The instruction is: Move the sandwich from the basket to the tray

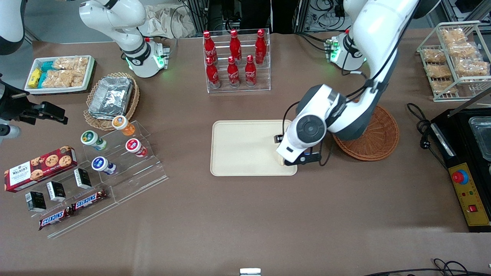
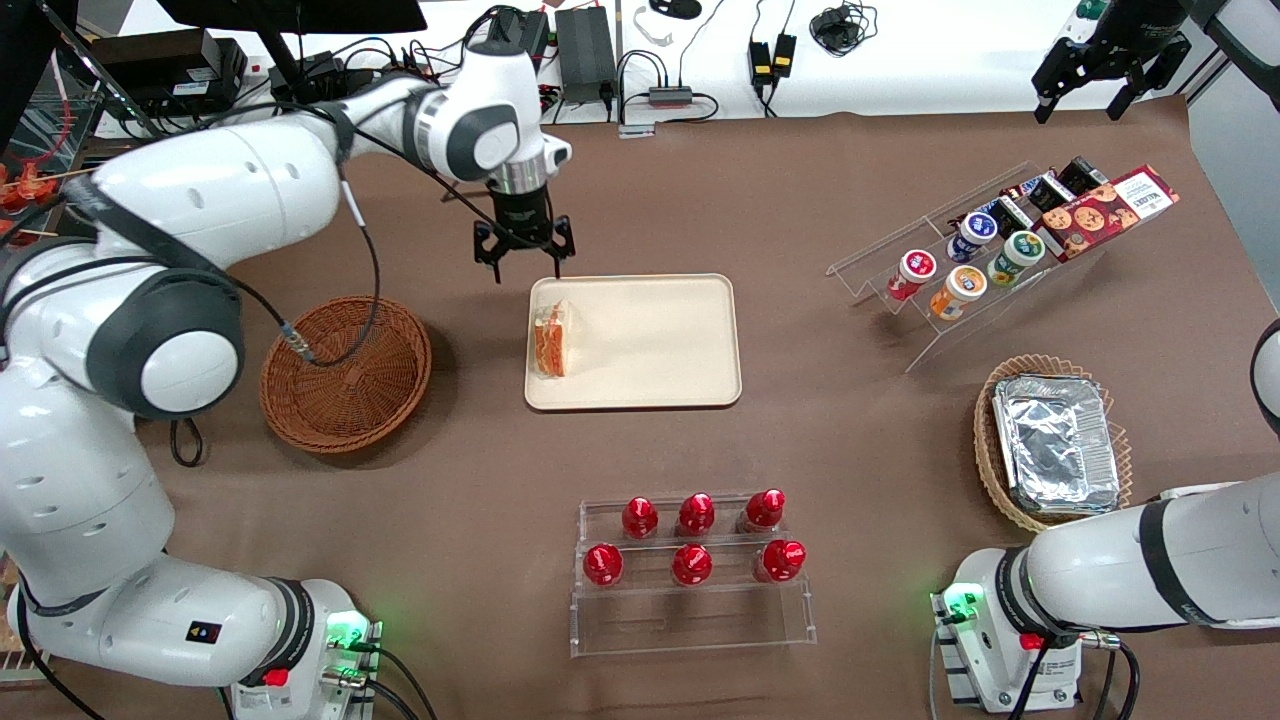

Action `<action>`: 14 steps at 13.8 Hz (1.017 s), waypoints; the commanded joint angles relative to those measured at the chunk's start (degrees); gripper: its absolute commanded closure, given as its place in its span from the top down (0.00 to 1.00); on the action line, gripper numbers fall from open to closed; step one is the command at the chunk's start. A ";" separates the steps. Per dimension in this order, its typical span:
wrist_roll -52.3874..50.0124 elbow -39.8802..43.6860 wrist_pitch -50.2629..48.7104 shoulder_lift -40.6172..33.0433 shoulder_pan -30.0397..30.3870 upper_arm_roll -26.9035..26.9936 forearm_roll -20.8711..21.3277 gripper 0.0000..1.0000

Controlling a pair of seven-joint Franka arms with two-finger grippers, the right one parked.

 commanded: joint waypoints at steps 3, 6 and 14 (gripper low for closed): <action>2.05 -1.24 -3.84 -7.34 4.84 0.13 0.25 1.00; 8.28 -1.24 -6.12 -9.97 8.62 0.13 0.86 1.00; 31.90 -1.24 -8.94 -17.00 12.60 9.24 0.95 1.00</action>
